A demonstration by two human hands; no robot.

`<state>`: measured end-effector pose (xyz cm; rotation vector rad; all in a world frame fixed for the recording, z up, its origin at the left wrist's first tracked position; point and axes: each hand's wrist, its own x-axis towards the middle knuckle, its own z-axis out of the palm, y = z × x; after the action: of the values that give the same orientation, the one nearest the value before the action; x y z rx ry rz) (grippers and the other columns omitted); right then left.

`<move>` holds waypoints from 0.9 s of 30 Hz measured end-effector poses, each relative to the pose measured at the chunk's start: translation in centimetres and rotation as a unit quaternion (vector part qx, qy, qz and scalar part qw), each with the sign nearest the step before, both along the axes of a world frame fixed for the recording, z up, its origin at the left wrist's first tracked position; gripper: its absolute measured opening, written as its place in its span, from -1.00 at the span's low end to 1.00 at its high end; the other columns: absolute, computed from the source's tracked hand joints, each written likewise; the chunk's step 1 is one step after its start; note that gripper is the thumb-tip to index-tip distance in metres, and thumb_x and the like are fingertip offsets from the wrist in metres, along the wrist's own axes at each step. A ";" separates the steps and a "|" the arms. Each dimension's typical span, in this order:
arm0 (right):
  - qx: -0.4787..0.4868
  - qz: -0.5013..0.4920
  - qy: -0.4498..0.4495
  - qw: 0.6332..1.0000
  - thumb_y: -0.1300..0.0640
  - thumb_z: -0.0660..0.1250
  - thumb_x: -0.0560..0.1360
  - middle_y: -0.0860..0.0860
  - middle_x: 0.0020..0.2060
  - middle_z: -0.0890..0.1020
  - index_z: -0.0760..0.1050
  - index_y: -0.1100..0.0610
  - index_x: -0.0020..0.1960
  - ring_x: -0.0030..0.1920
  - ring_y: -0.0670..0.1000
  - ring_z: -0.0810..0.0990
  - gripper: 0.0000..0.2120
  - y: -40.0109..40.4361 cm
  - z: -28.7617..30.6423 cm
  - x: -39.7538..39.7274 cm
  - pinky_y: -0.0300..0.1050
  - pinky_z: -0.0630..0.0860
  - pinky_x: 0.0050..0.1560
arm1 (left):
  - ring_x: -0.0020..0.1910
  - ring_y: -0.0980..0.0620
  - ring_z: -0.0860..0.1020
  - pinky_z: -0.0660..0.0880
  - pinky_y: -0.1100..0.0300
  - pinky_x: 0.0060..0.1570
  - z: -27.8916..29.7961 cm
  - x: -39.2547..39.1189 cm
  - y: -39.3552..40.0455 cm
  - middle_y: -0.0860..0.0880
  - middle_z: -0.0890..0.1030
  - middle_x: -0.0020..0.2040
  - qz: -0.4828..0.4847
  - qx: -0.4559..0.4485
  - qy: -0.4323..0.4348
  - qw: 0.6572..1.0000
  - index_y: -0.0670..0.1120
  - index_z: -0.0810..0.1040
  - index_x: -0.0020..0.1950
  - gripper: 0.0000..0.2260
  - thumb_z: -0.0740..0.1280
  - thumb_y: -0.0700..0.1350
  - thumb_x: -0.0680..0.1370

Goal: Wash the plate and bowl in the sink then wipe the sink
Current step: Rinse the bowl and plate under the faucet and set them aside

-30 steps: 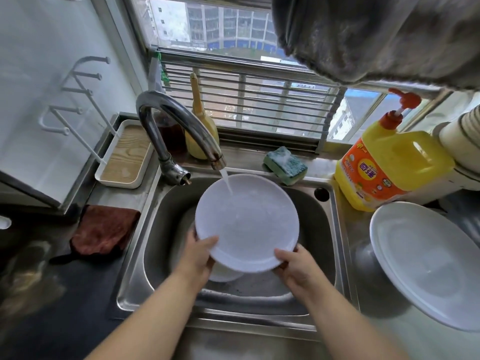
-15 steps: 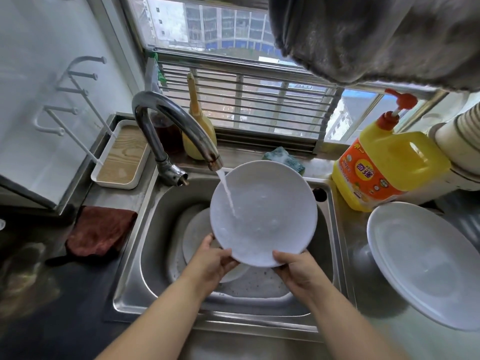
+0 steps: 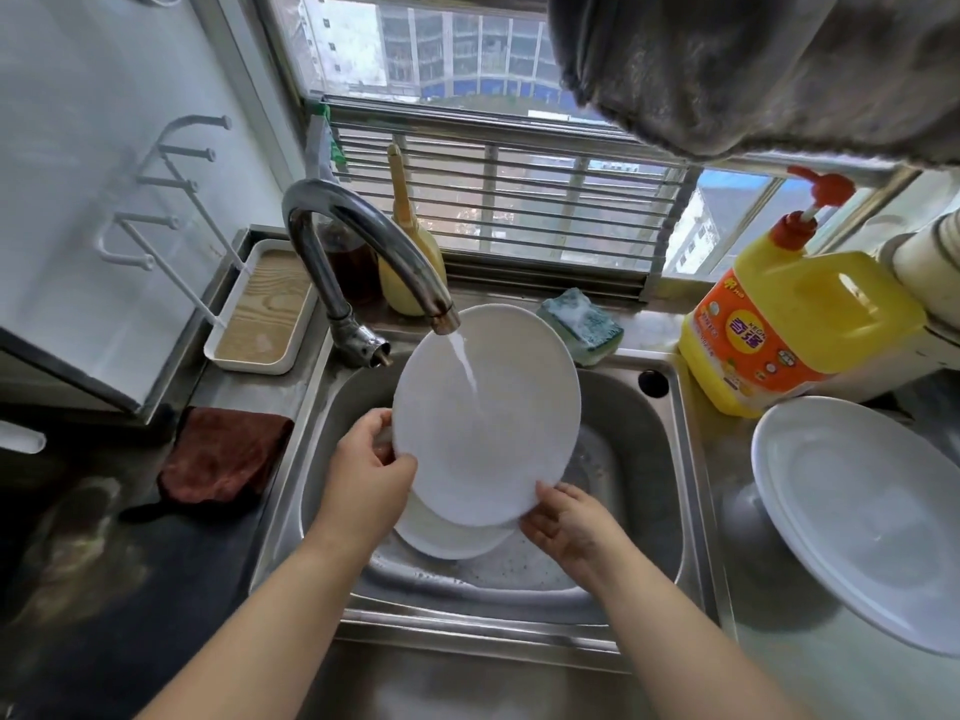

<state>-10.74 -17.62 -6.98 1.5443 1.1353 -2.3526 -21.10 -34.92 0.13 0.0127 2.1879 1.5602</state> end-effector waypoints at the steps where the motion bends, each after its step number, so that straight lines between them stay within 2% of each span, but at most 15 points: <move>1: 0.002 0.015 -0.001 1.000 0.15 0.26 0.58 0.17 0.04 0.62 0.45 0.22 0.17 0.04 0.15 0.62 -0.79 -0.4 0.1 -0.1 -0.01 0.58 -0.01 | -0.09 0.05 0.64 0.57 0.05 -0.06 0.5 0.1 -0.5 0.02 0.68 -0.15 0.000 -0.016 0.012 1.000 0.04 0.53 -0.05 -0.67 0.23 -0.39 0.46; 3: 0.027 0.069 -0.016 0.997 0.07 0.27 0.57 0.11 0.04 0.61 0.46 0.14 0.14 -0.02 0.11 0.61 -0.81 -0.9 0.4 0.0 -0.07 0.57 -0.11 | -0.14 0.00 0.64 0.58 0.02 -0.10 1.2 0.2 -1.3 0.00 0.69 -0.21 0.008 -0.042 0.011 0.999 0.04 0.54 -0.08 -0.70 0.26 -0.37 0.44; 6: 0.082 0.141 -0.023 0.986 0.01 0.22 0.59 0.08 0.00 0.63 0.47 0.09 0.12 -0.04 0.10 0.60 -0.81 -1.0 1.3 0.8 -0.09 0.55 -0.19 | -0.20 -0.10 0.64 0.61 -0.01 -0.25 1.5 0.4 -2.3 -0.10 0.68 -0.27 0.040 -0.046 -0.053 0.997 -0.02 0.55 -0.10 -0.76 0.26 -0.35 0.45; 8: 0.120 0.153 -0.011 0.981 0.06 0.20 0.61 0.09 -0.09 0.65 0.49 0.11 0.09 -0.12 0.08 0.62 -0.83 -0.6 2.2 1.4 -0.13 0.54 -0.29 | -0.20 -0.12 0.63 0.58 0.11 -0.33 0.8 0.8 -2.7 -0.16 0.66 -0.23 0.066 -0.044 -0.105 0.991 -0.12 0.56 -0.08 -0.81 0.24 -0.36 0.47; 11: 0.201 0.173 -0.026 0.964 0.16 0.18 0.60 0.11 -0.28 0.60 0.48 0.22 0.06 -0.37 0.04 0.54 -0.83 0.8 3.6 2.6 -0.19 0.45 -0.48 | -0.20 -0.11 0.64 0.59 0.12 -0.30 -1.0 2.1 -2.7 -0.21 0.65 -0.13 0.073 -0.029 -0.191 0.978 -0.25 0.55 -0.03 -0.87 0.23 -0.36 0.51; 13: 0.246 0.196 -0.056 0.947 0.14 0.18 0.60 0.13 -0.23 0.59 0.46 0.22 0.05 -0.31 0.06 0.58 -0.84 1.8 4.5 3.5 -0.18 0.48 -0.43 | -0.22 -0.11 0.65 0.60 0.12 -0.31 -2.0 3.1 -2.3 -0.24 0.66 -0.12 0.062 -0.012 -0.243 0.968 -0.30 0.54 -0.02 -0.87 0.23 -0.37 0.50; 15: 0.280 0.211 -0.077 0.933 0.06 0.18 0.60 0.11 -0.11 0.59 0.43 0.14 0.07 -0.15 0.06 0.61 -0.84 2.7 5.5 4.3 -0.15 0.57 -0.30 | -0.26 -0.11 0.66 0.59 0.13 -0.32 -2.5 4.0 -1.7 -0.25 0.66 -0.13 0.046 -0.002 -0.286 0.957 -0.33 0.54 -0.01 -0.87 0.23 -0.40 0.49; 17: 0.326 0.219 -0.085 0.916 0.03 0.18 0.60 0.07 -0.09 0.56 0.40 0.09 0.08 -0.10 0.03 0.58 -0.85 3.4 6.6 5.1 -0.14 0.59 -0.20 | -0.31 -0.08 0.65 0.58 0.19 -0.37 -2.8 4.7 -1.0 -0.25 0.66 -0.16 0.036 0.018 -0.320 0.947 -0.35 0.53 0.00 -0.87 0.24 -0.42 0.49; 19: 0.376 0.221 -0.079 0.896 0.04 0.19 0.59 0.02 -0.11 0.54 0.39 0.07 0.09 -0.11 -0.02 0.55 -0.87 3.8 7.8 5.6 -0.17 0.56 -0.21 | -0.35 -0.05 0.64 0.57 0.22 -0.43 -3.0 5.1 -0.1 -0.23 0.67 -0.22 0.033 0.036 -0.341 0.939 -0.35 0.53 -0.02 -0.90 0.26 -0.43 0.51; 22: 0.451 0.215 -0.050 0.865 0.07 0.17 0.60 -0.10 -0.14 0.50 0.35 0.04 0.09 -0.16 -0.16 0.49 -0.90 4.0 9.0 6.2 -0.37 0.41 -0.32 | -0.27 -0.08 0.63 0.63 0.17 -0.35 -3.4 5.4 1.7 -0.24 0.65 -0.18 0.018 0.028 -0.367 0.929 -0.32 0.53 -0.03 -0.91 0.25 -0.41 0.54; 24: 0.509 0.207 -0.033 0.835 0.08 0.17 0.60 -0.11 -0.14 0.49 0.33 0.04 0.09 -0.19 -0.23 0.45 -0.92 3.9 9.5 6.5 -0.45 0.32 -0.32 | -0.27 -0.08 0.59 0.61 0.19 -0.37 -4.0 4.9 3.0 -0.23 0.62 -0.20 0.008 0.025 -0.383 0.924 -0.30 0.52 -0.01 -0.88 0.20 -0.42 0.56; 27: 0.570 0.182 -0.007 0.801 0.07 0.19 0.59 -0.03 -0.11 0.55 0.36 0.09 0.10 -0.18 -0.16 0.50 -0.87 3.8 8.8 6.8 -0.30 0.41 -0.20 | -0.33 -0.04 0.56 0.57 0.21 -0.44 -4.9 3.8 4.9 -0.18 0.58 -0.26 0.009 0.047 -0.383 0.923 -0.23 0.47 0.03 -0.84 0.18 -0.42 0.55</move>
<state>-3.92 -13.77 1.87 1.2612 2.8040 -1.3268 -17.33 -30.07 -4.76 -0.5040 1.4933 1.3574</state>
